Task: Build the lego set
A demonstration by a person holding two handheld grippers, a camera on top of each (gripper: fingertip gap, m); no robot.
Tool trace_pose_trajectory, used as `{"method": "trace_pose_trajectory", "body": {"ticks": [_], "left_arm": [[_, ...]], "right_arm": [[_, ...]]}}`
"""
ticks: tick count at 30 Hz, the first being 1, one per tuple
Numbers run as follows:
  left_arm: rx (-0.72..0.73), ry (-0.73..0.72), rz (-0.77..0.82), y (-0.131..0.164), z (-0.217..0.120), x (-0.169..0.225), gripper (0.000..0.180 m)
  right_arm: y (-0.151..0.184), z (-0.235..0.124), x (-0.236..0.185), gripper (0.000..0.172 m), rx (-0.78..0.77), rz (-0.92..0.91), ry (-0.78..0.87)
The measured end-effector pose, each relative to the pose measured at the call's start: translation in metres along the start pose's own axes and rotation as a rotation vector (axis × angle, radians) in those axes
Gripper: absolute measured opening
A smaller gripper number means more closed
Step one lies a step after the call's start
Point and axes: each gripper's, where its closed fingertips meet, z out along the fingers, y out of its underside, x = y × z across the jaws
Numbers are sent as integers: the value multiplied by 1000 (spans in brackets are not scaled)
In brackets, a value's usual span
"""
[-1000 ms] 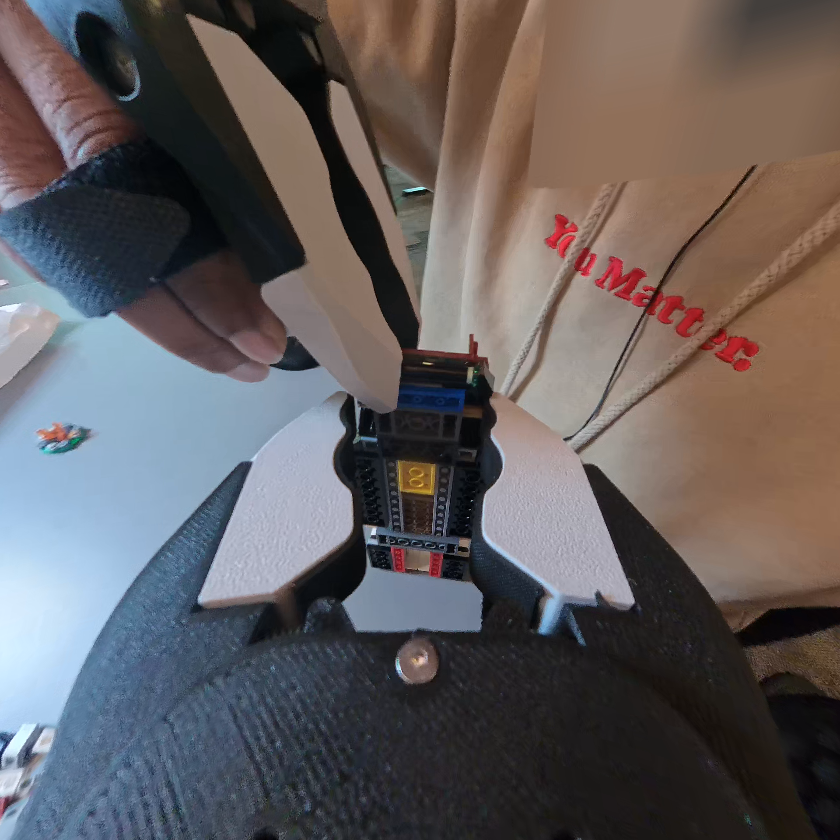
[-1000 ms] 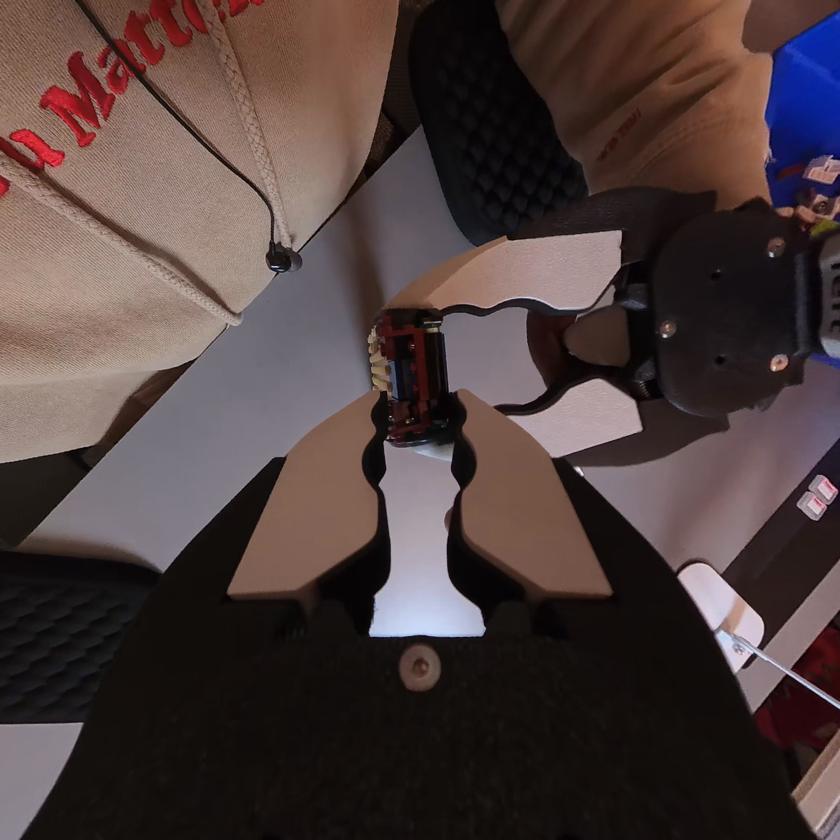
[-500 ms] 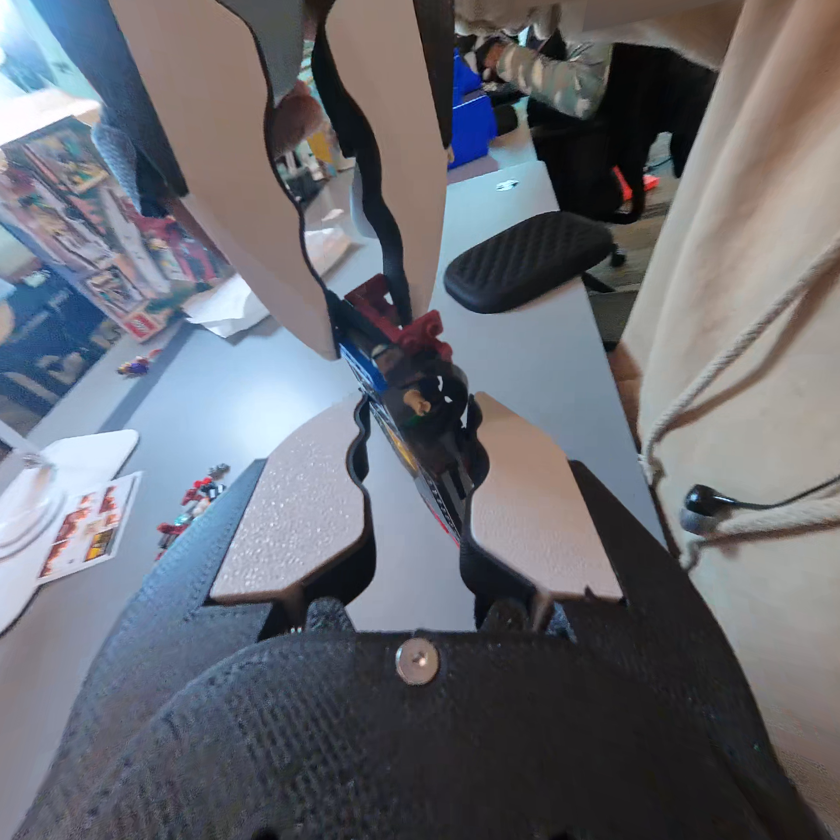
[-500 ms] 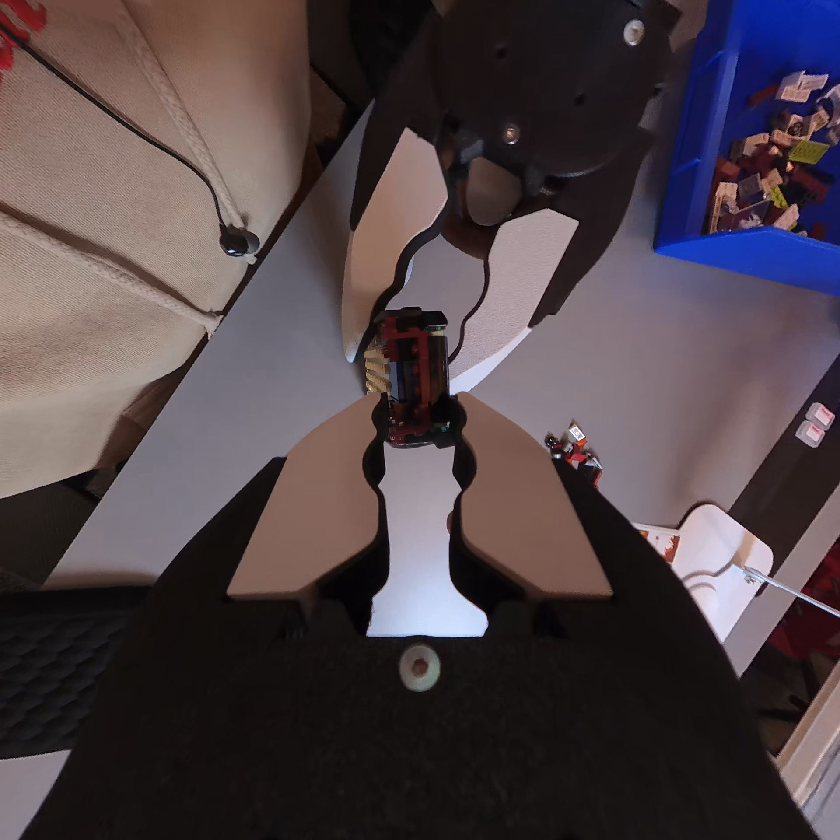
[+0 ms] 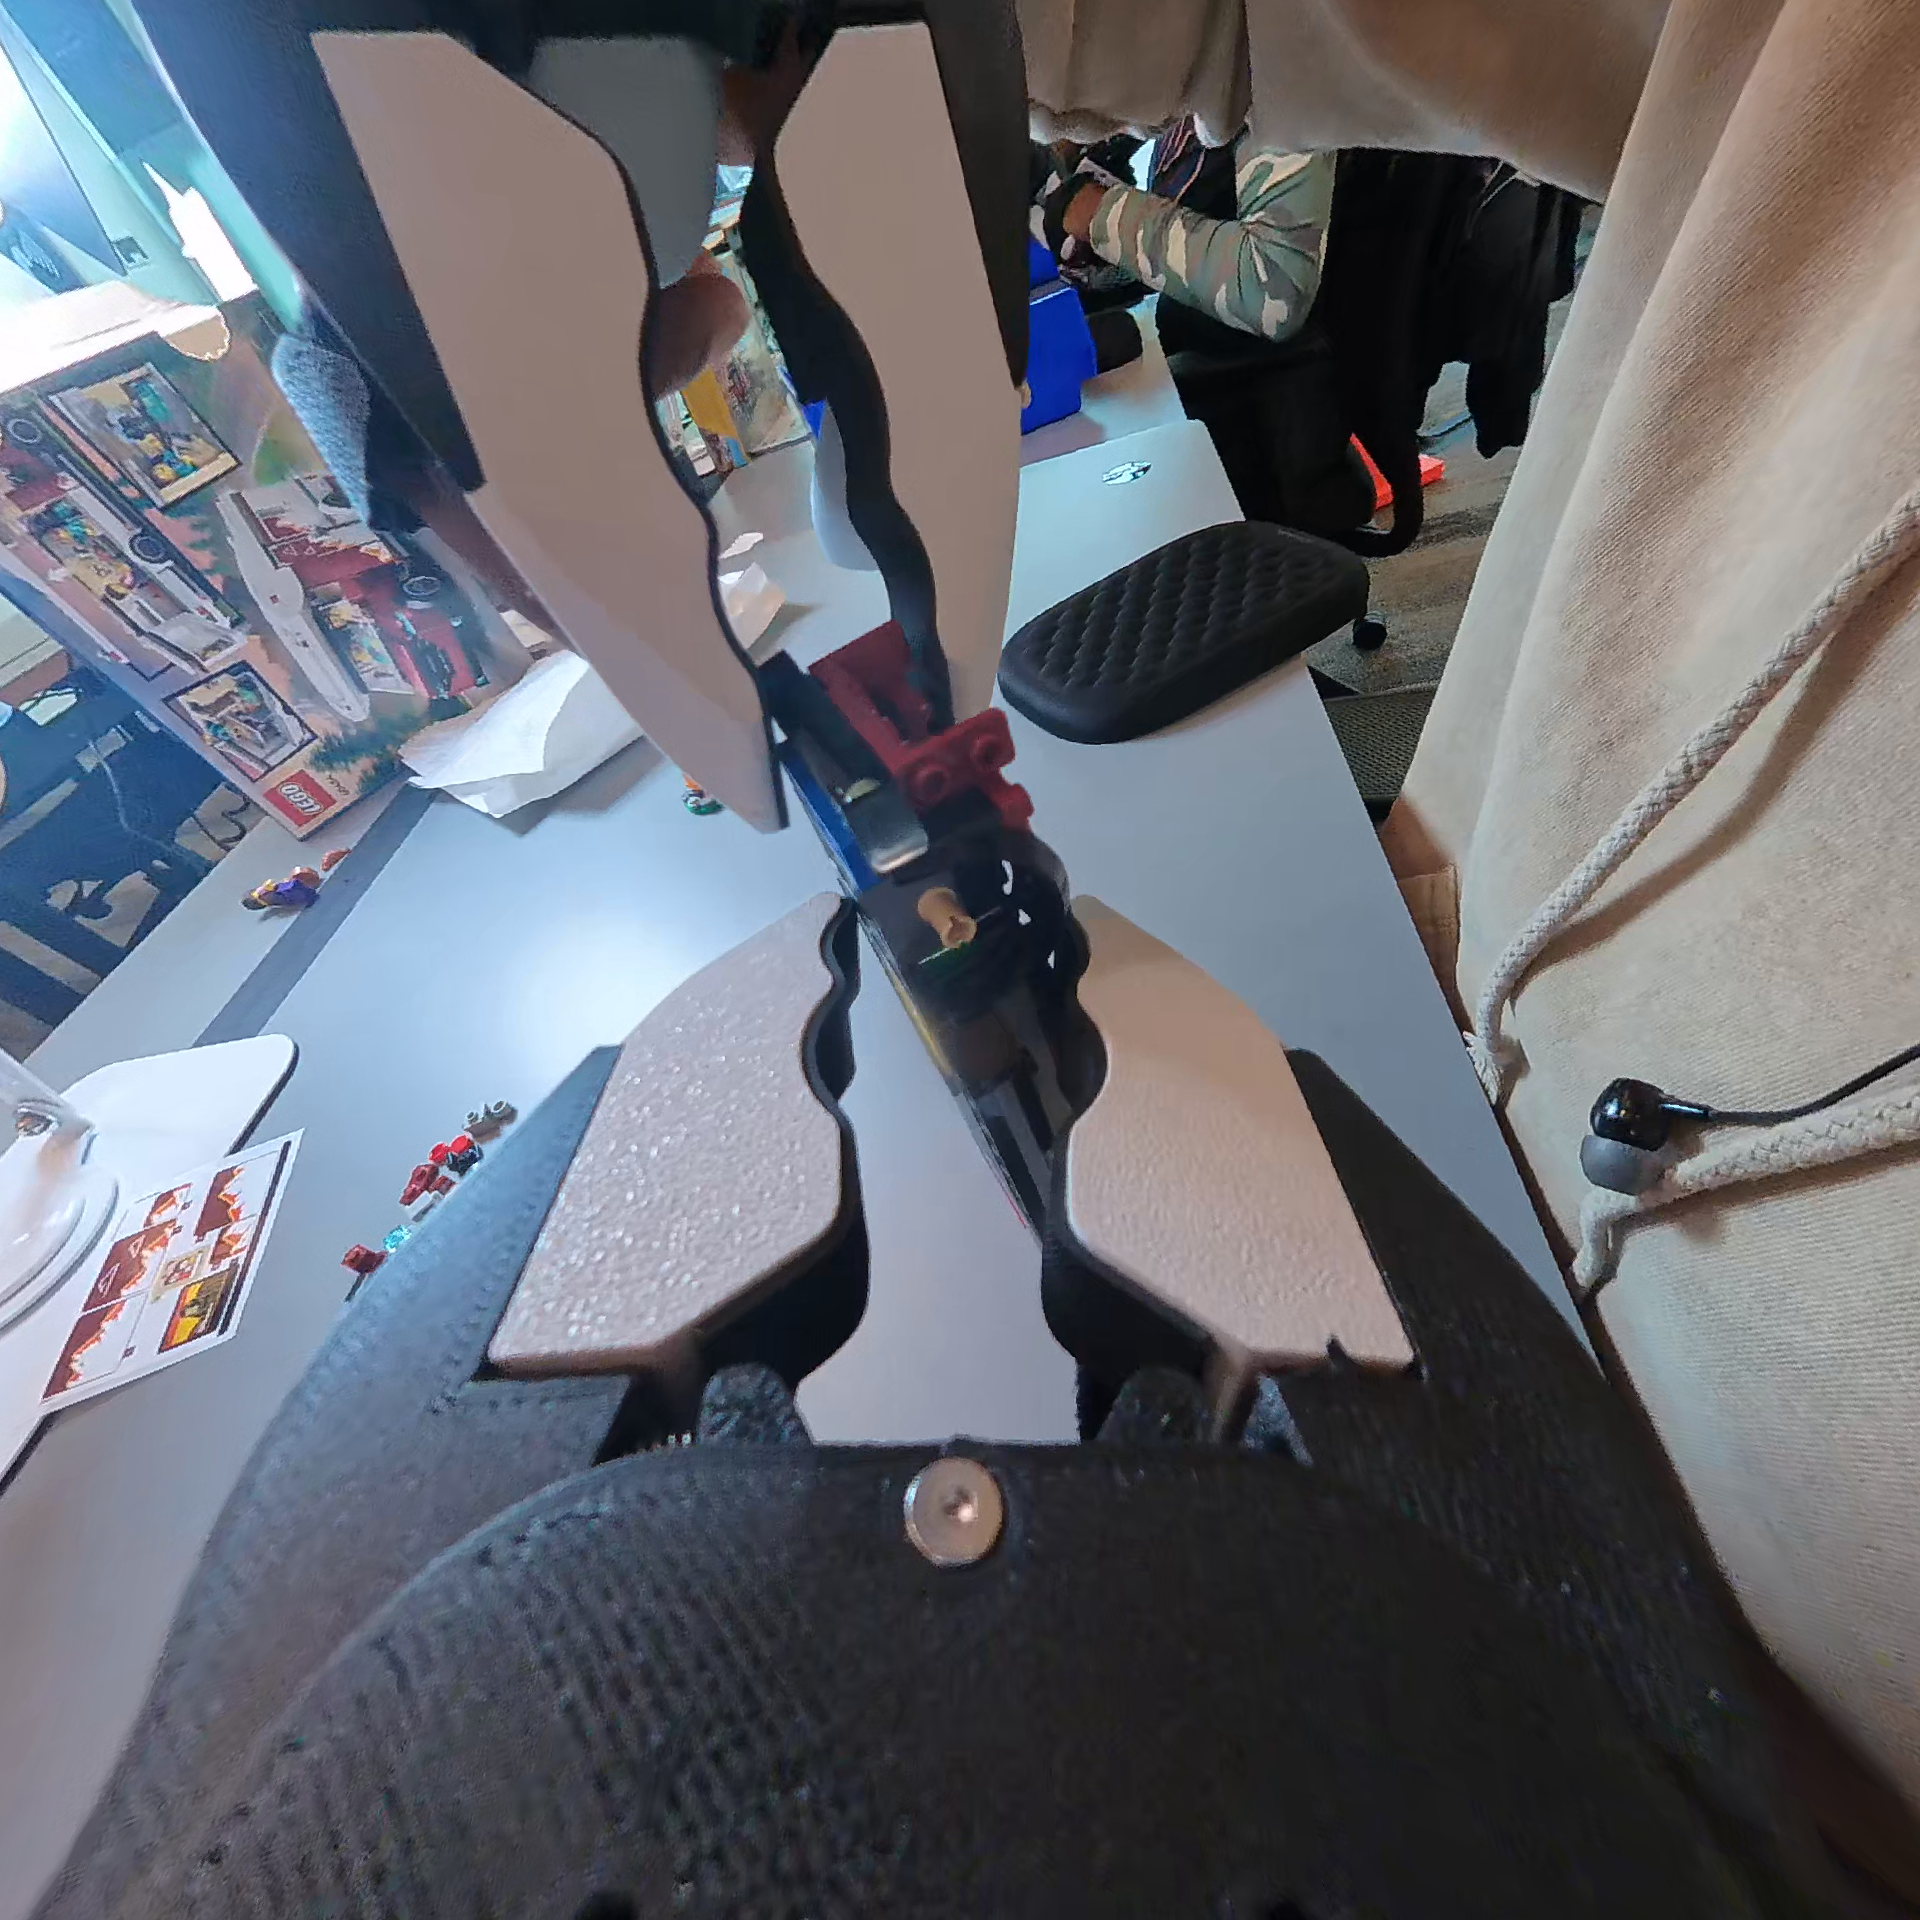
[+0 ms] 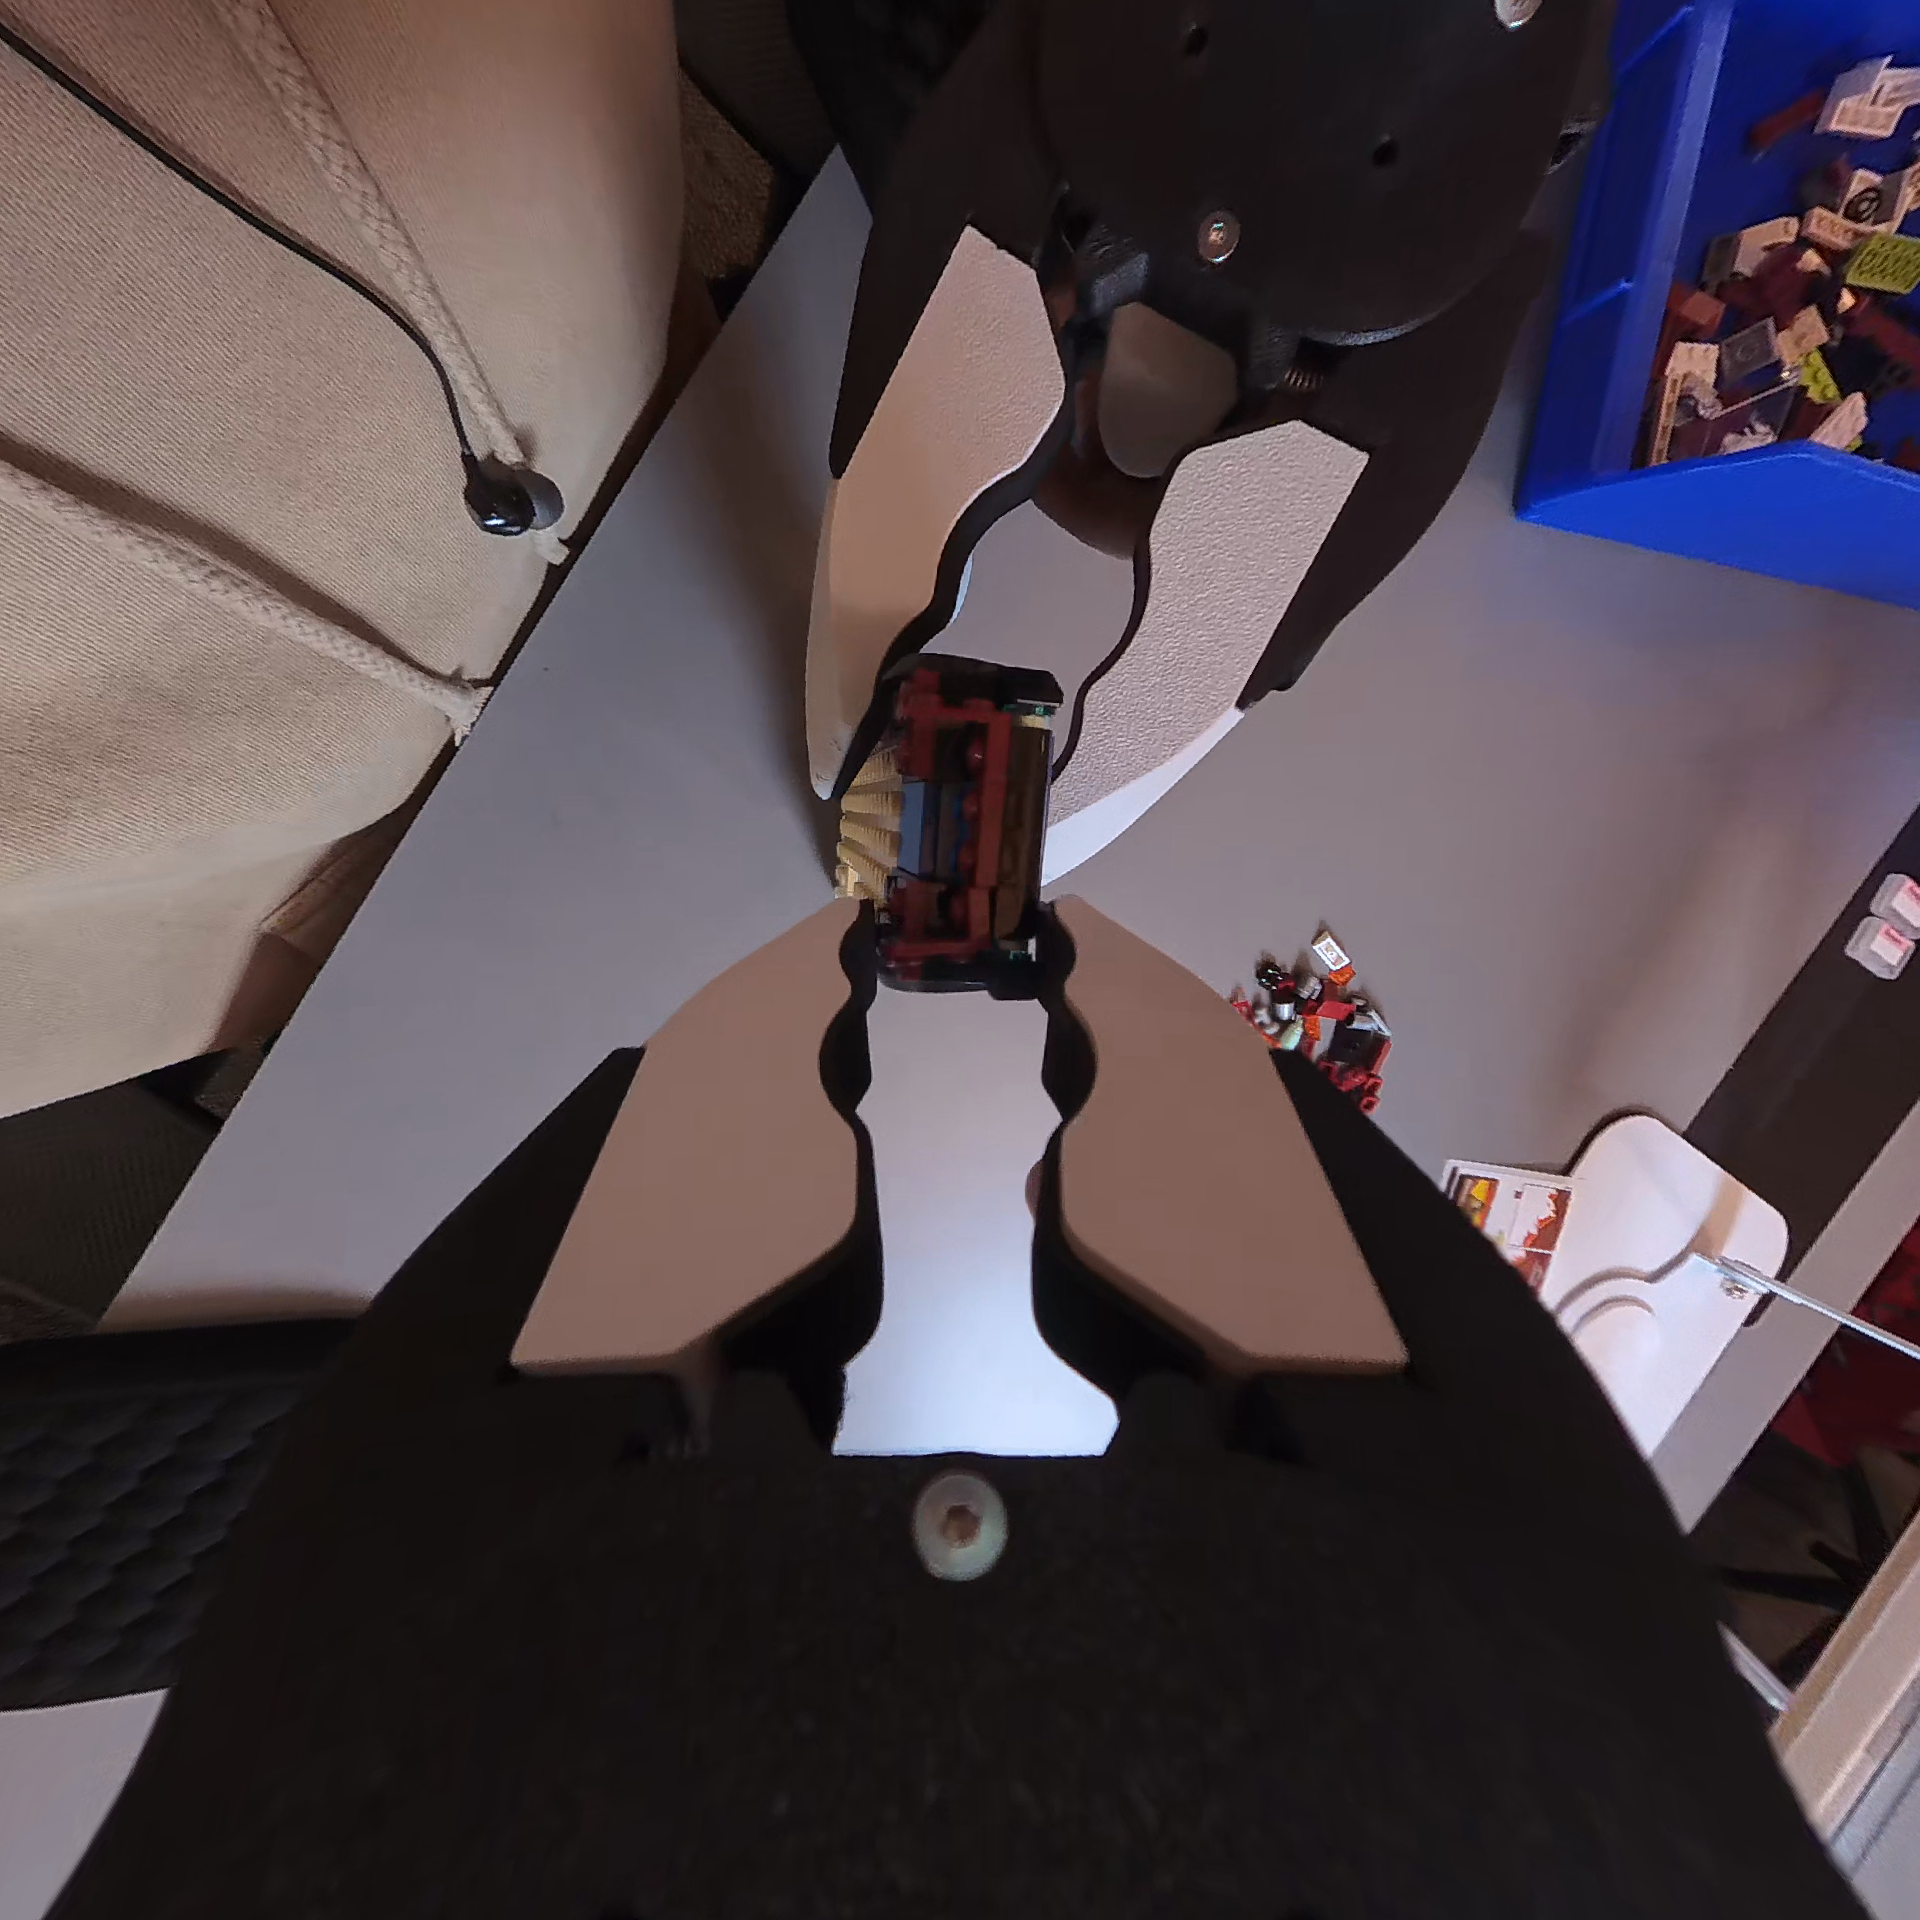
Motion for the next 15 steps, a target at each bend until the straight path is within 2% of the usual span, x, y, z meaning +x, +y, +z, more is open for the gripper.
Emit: {"method": "trace_pose_trajectory", "body": {"ticks": [15], "left_arm": [[30,2,-15,0,-1,0,34]], "right_arm": [[-1,-2,-2,31,17,57,9]]}}
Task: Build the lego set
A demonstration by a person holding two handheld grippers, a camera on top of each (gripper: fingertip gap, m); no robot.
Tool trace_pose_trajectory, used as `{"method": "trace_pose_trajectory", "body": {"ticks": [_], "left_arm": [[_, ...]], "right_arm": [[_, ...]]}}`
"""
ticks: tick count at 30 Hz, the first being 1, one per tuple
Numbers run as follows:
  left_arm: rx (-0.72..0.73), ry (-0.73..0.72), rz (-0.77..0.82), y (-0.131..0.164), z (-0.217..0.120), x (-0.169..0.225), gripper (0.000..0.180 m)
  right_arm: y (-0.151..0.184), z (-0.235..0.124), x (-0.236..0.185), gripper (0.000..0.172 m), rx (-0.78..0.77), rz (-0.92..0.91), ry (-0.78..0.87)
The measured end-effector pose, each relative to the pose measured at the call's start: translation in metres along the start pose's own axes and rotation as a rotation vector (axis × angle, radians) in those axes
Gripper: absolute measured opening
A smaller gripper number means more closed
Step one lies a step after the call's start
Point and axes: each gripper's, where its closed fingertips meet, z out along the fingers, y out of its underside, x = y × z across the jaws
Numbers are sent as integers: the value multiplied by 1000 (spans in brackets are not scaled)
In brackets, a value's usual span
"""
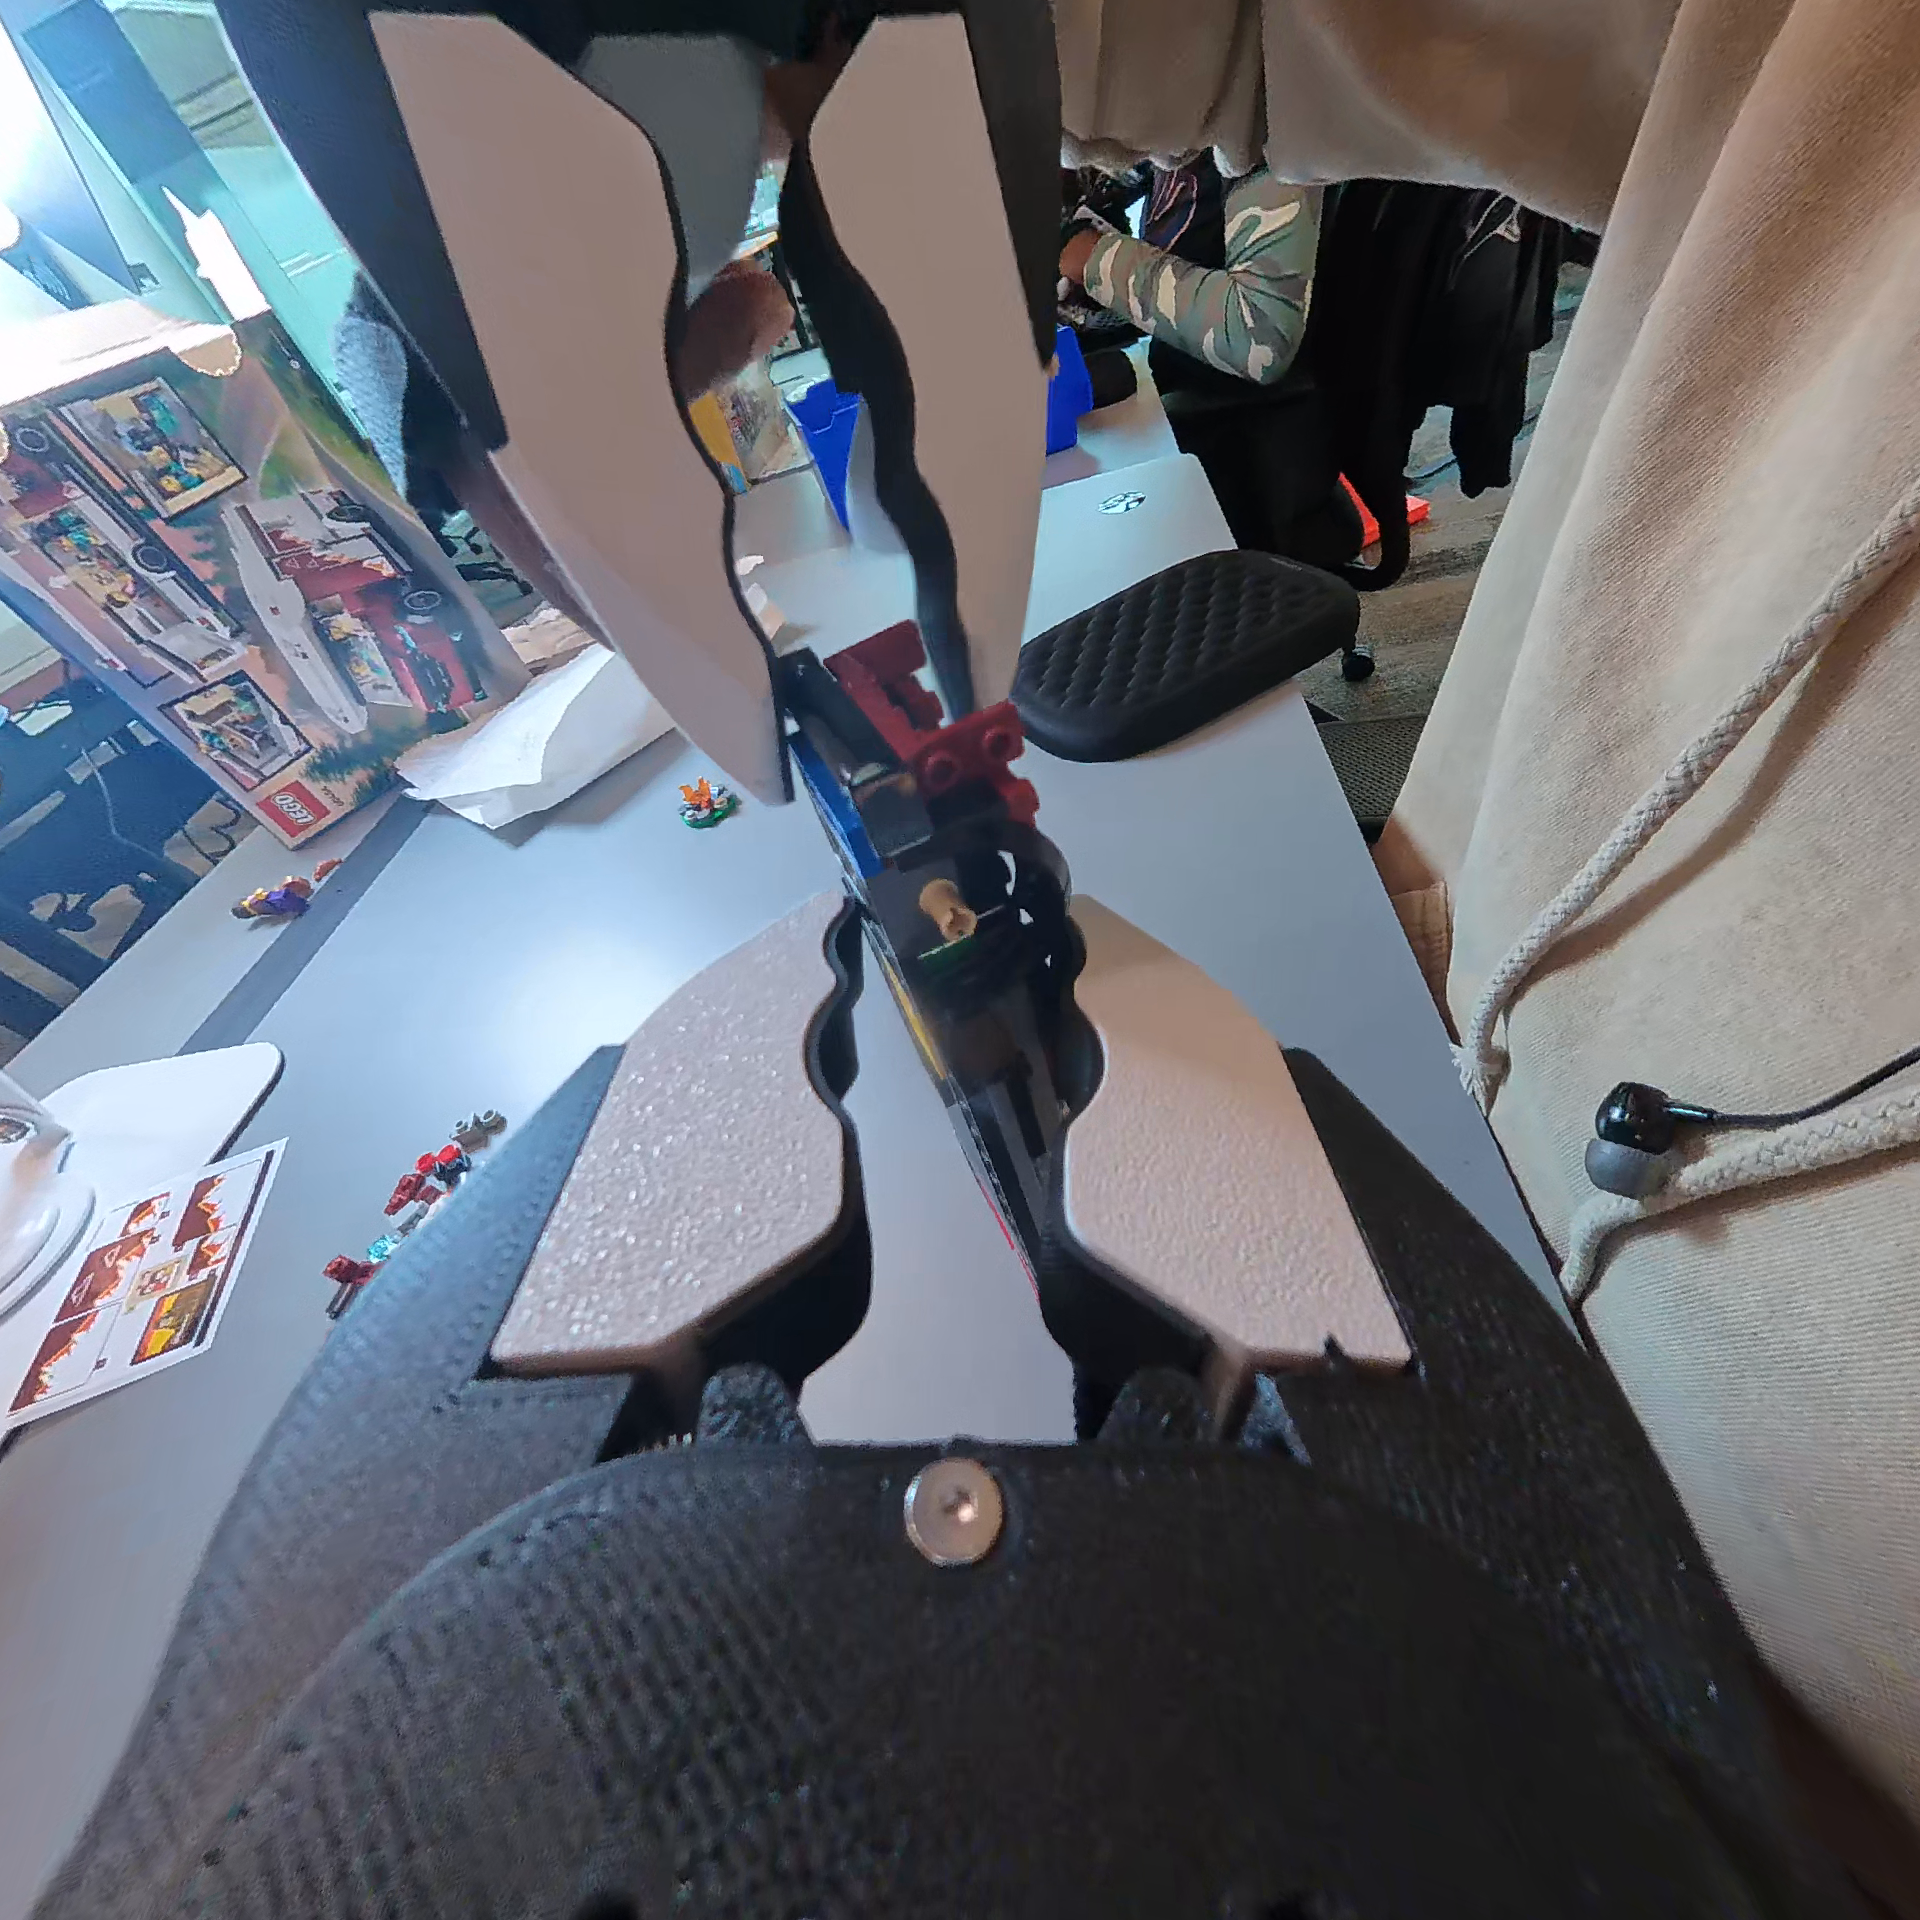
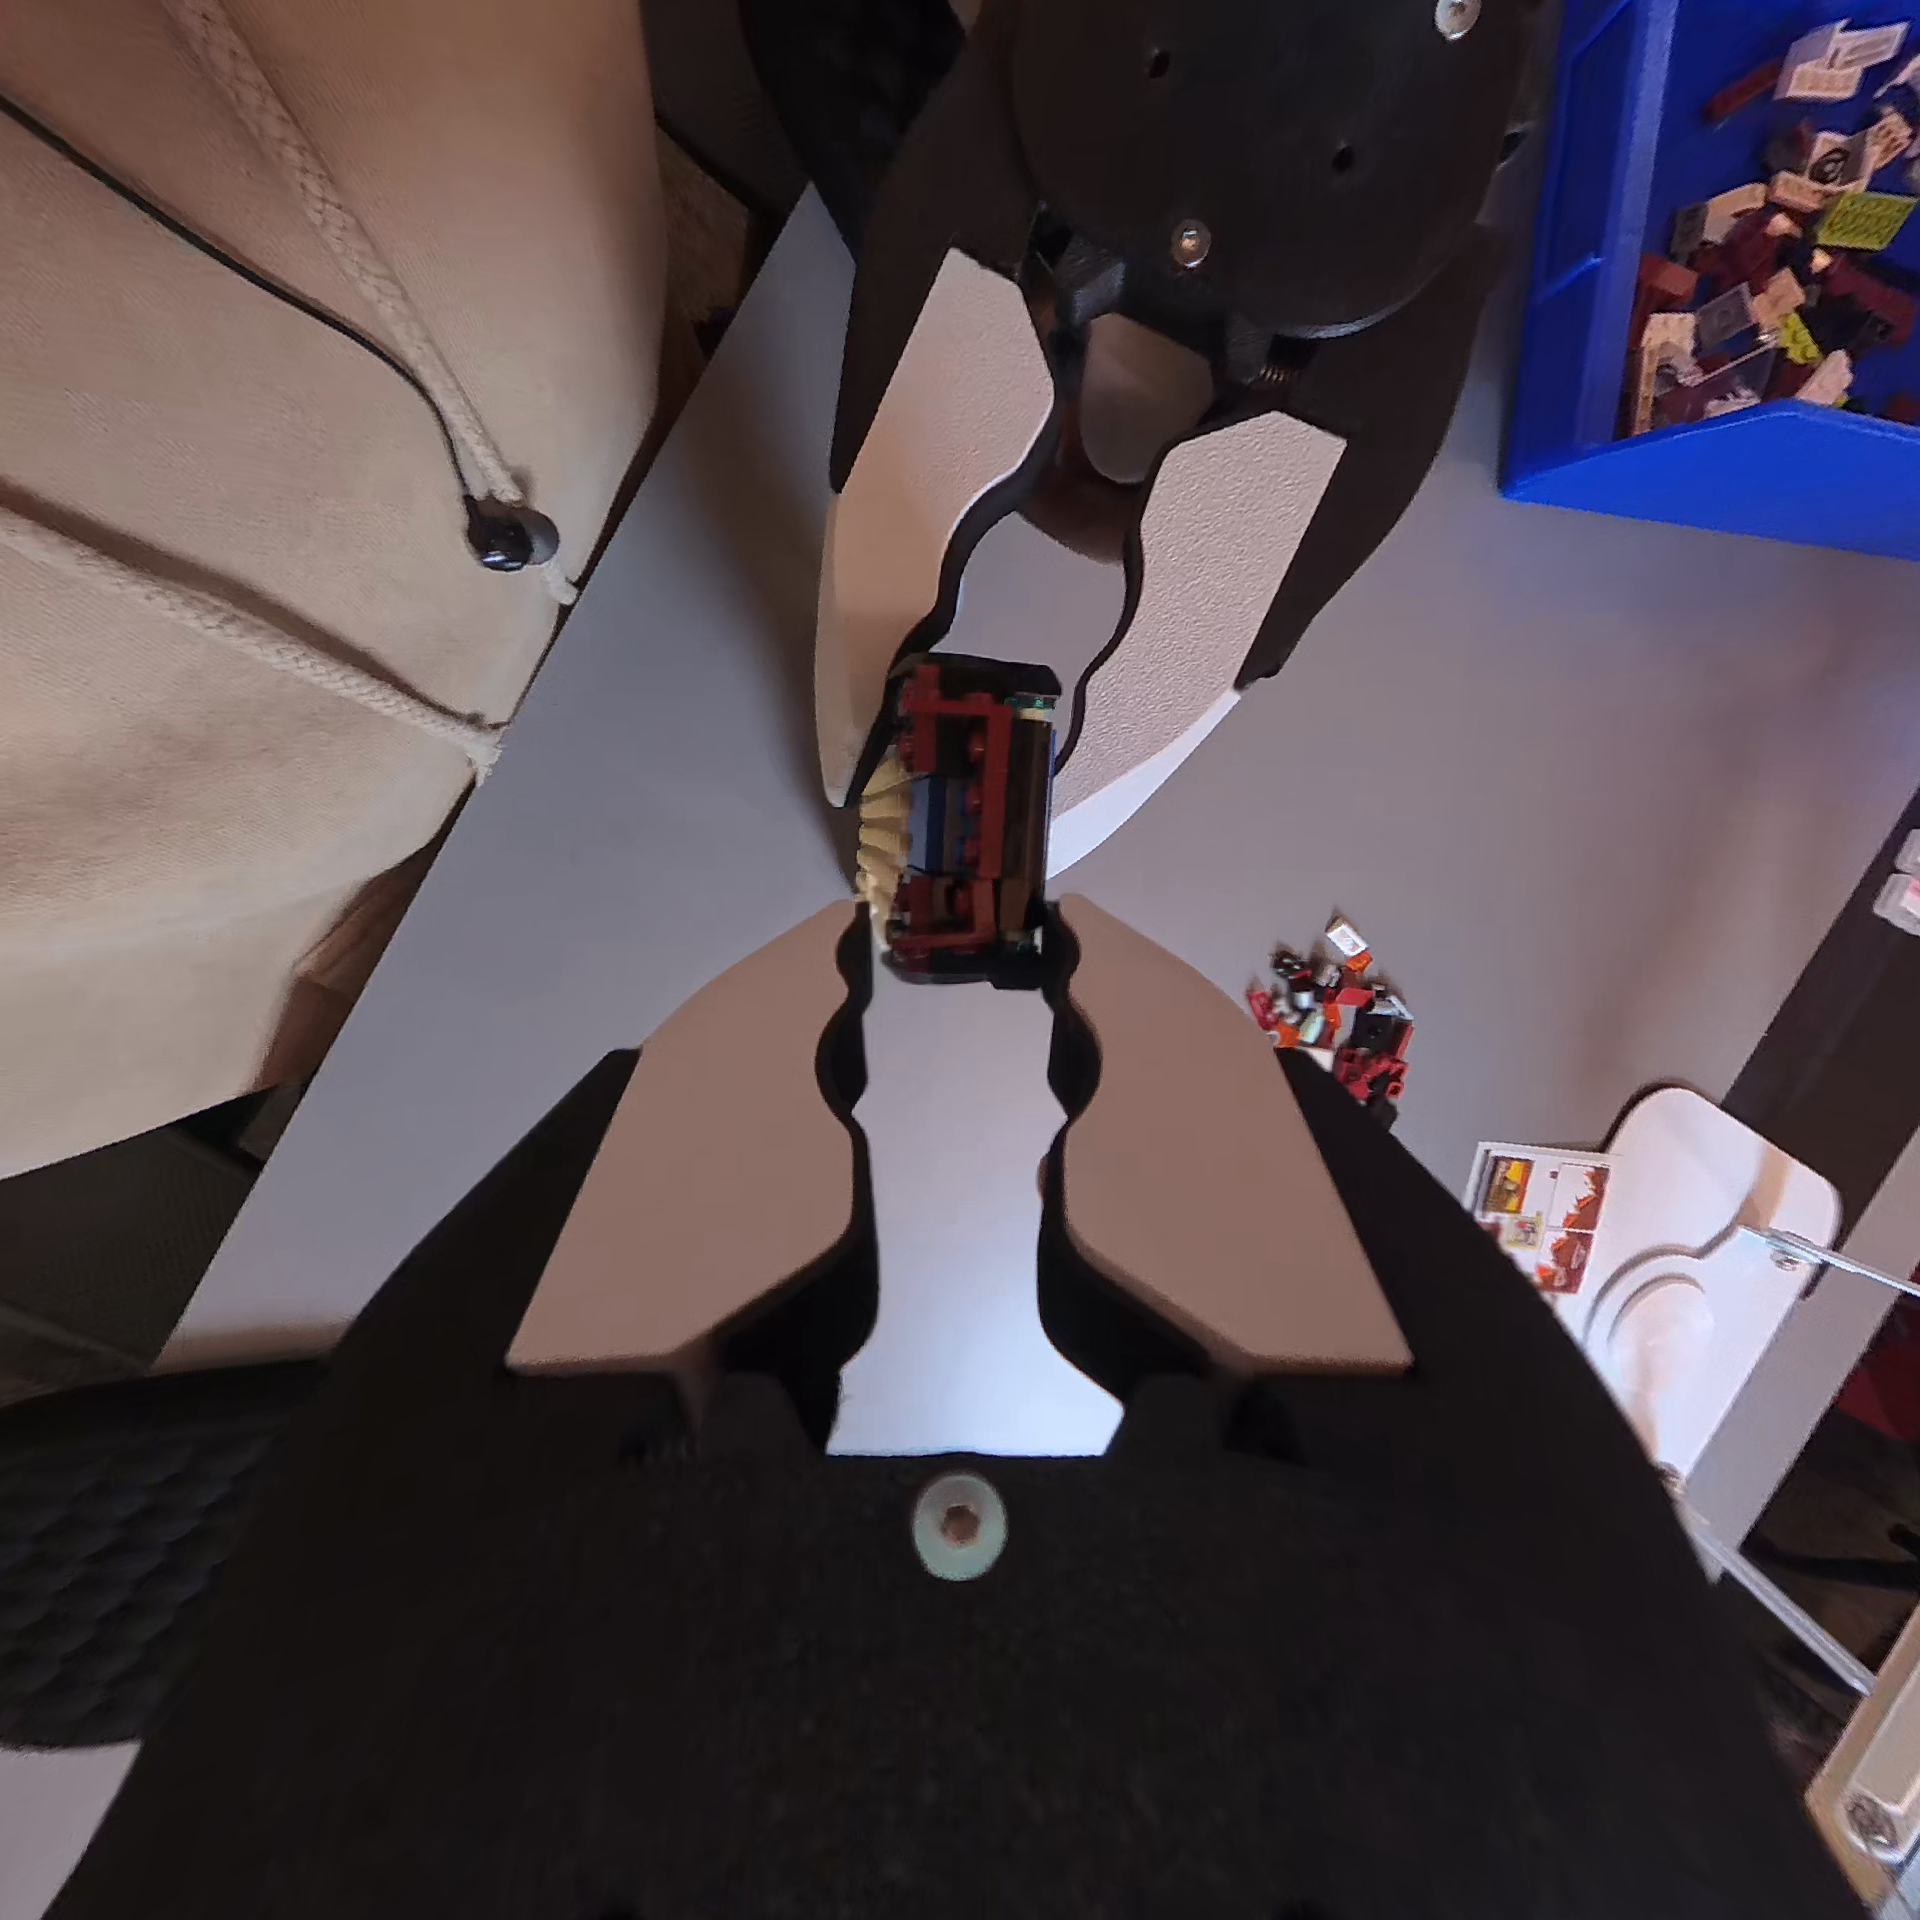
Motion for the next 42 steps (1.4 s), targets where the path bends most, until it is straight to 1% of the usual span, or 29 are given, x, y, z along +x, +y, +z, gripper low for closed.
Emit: {"method": "trace_pose_trajectory", "body": {"ticks": [1,2,5,7,14,22,30,34,35,36,37,39,42], "left_arm": [[-3,-4,6,0,0,0,35],[-6,-6,7,0,0,-1,35],[-3,-13,-5,1,-1,-2,35],[-1,-16,-3,1,-2,-2,35],[-15,-25,17,1,-2,-2,35],[-20,-31,25,1,-2,0,35],[-12,-18,33,0,-2,2,34],[-6,-24,17,2,-5,-2,34],[-3,-24,15,2,-5,-2,34],[-3,-23,18,2,-5,-2,34],[-4,-19,23,2,-5,-1,34],[-3,-16,32,1,-5,0,34],[4,-9,25,1,-5,0,34]], "right_arm": [[-1,-3,-3,39,-6,14,-32],[-3,-7,-3,39,-8,29,-41],[-12,-16,5,33,6,41,-26],[-12,-18,11,28,-17,34,-8],[-14,-10,11,14,-95,22,-45],[-16,-10,10,12,-141,-15,-32],[-18,-9,7,12,-143,-50,-24],[-20,-9,12,12,-104,-60,11],[-20,-12,12,18,-99,-55,7],[-22,-15,13,28,-84,-45,10],[-24,-19,12,33,-69,-35,-3],[-21,-23,12,34,-63,-28,-9],[-12,-15,7,37,-59,-8,-33]]}}
